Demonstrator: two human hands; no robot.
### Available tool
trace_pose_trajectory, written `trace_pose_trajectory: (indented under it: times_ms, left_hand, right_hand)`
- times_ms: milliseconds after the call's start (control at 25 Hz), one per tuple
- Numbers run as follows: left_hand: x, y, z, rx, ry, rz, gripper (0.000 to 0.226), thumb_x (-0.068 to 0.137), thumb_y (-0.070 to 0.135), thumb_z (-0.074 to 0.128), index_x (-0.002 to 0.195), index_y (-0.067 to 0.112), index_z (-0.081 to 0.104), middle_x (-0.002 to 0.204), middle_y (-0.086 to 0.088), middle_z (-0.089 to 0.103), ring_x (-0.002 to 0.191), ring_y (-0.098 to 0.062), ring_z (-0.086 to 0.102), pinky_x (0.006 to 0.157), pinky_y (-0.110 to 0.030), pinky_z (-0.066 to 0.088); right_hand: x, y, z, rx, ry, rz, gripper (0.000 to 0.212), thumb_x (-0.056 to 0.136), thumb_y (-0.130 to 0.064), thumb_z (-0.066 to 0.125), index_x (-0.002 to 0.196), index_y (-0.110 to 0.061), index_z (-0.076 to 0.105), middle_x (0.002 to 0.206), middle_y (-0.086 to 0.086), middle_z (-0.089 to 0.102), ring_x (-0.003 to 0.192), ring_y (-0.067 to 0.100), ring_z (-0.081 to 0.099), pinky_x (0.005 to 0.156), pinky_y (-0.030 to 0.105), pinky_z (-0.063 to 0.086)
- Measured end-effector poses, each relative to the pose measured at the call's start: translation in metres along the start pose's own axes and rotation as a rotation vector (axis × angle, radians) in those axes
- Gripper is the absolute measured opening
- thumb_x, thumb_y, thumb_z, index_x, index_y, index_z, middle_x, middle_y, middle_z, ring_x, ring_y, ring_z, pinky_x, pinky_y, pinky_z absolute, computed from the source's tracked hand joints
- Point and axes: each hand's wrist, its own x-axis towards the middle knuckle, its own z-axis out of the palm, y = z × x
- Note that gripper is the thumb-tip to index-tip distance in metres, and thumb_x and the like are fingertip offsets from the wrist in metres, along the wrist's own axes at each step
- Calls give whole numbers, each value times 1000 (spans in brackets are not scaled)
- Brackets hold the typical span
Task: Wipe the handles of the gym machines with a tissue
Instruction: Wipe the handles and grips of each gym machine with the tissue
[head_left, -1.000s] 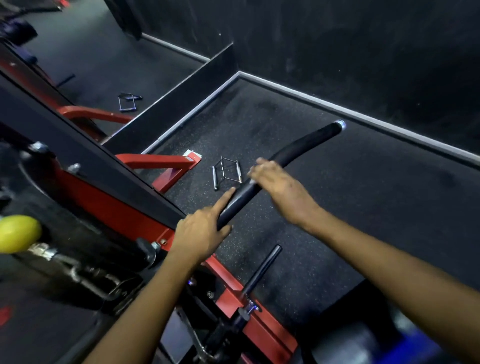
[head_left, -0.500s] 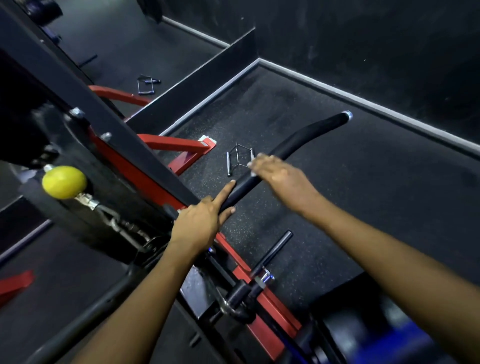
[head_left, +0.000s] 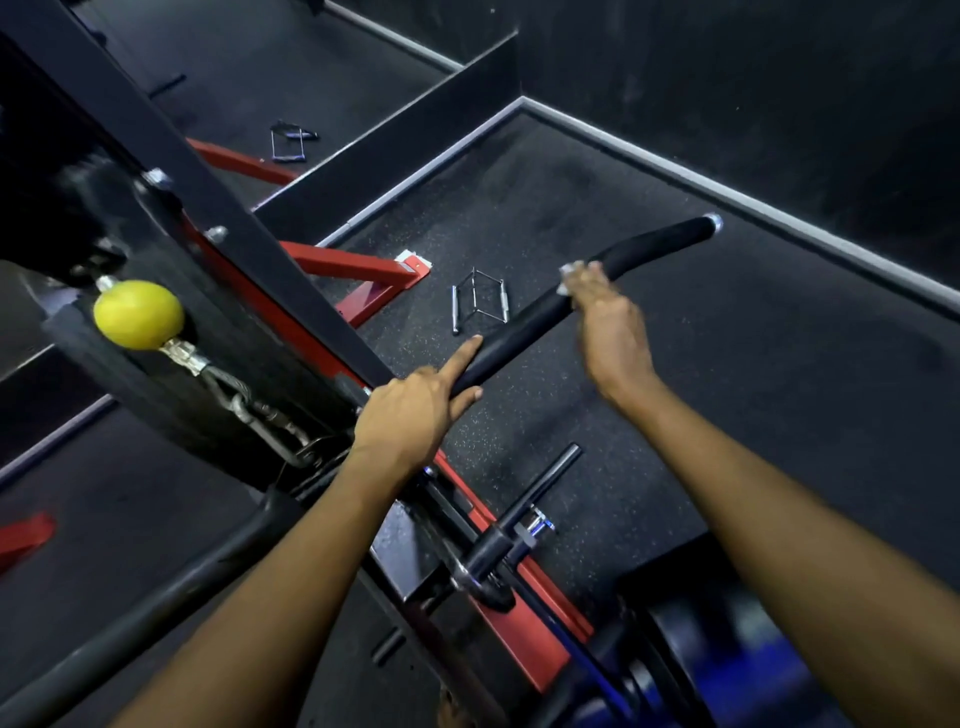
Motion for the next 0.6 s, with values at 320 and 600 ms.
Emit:
trace_pose_trajectory:
  times_ms: [320,600]
  left_hand:
    - [0,-2,-3,-2,38,-12,61,99,57,24,152,43,-3,113,-8,59,96,-32,65,71,-38,45]
    - [-3,3,1,-2,30,-6,62,99,57,22,152,43,-5,110,-7,59,92,-30,66,72,-39,49]
  right_hand:
    - [16,-3,6,1026,426,1074,22,91,-4,51,76,-8,67,59,-1,61,57,11,53,54,21,43]
    - [40,-17,1,1301,91,1061,35,92,10,26,68,-9,44,63,4,47,56,13,46,68,28,48]
